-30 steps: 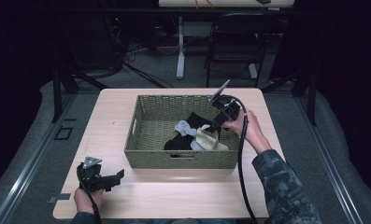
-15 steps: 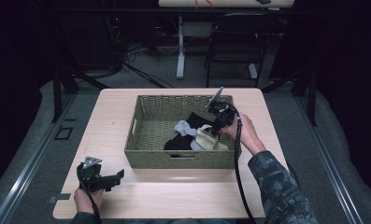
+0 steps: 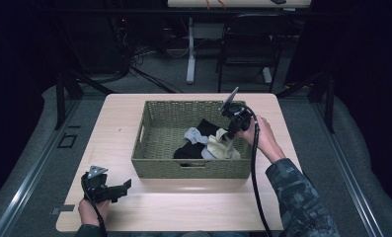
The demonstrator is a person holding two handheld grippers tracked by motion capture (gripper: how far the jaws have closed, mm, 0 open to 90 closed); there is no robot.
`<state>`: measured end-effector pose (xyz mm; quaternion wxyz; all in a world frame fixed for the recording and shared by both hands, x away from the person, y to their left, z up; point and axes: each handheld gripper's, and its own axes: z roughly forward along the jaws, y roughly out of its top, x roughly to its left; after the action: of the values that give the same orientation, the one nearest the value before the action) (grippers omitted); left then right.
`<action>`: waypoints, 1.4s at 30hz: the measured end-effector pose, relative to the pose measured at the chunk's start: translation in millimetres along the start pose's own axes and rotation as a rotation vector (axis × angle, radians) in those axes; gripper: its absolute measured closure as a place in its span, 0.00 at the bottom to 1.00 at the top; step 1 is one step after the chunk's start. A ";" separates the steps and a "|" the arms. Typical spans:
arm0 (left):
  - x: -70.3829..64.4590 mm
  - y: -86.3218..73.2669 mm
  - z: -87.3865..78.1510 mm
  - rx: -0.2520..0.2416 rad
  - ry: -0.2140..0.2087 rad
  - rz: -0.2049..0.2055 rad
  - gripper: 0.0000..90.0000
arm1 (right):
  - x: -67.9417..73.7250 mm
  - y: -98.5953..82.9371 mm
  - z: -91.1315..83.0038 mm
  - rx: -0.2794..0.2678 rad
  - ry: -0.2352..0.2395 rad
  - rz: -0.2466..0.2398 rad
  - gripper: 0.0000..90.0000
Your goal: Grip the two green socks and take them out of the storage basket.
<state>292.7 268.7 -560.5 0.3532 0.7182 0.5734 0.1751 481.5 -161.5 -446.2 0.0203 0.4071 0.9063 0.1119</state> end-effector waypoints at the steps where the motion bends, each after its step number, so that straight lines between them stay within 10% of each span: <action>1: 0.0 0.0 0.0 0.000 0.000 0.000 0.00 | 0.0 0.0 0.0 0.000 0.000 0.000 0.98; 42: 0.6 -0.3 -0.3 -0.012 0.001 -0.004 0.00 | 6.9 20.5 -95.5 -0.132 -0.034 -0.035 0.98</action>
<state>292.5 269.4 -560.6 0.3576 0.7148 0.5738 0.1785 479.7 -161.0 -348.2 0.0645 0.3907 0.9035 0.1640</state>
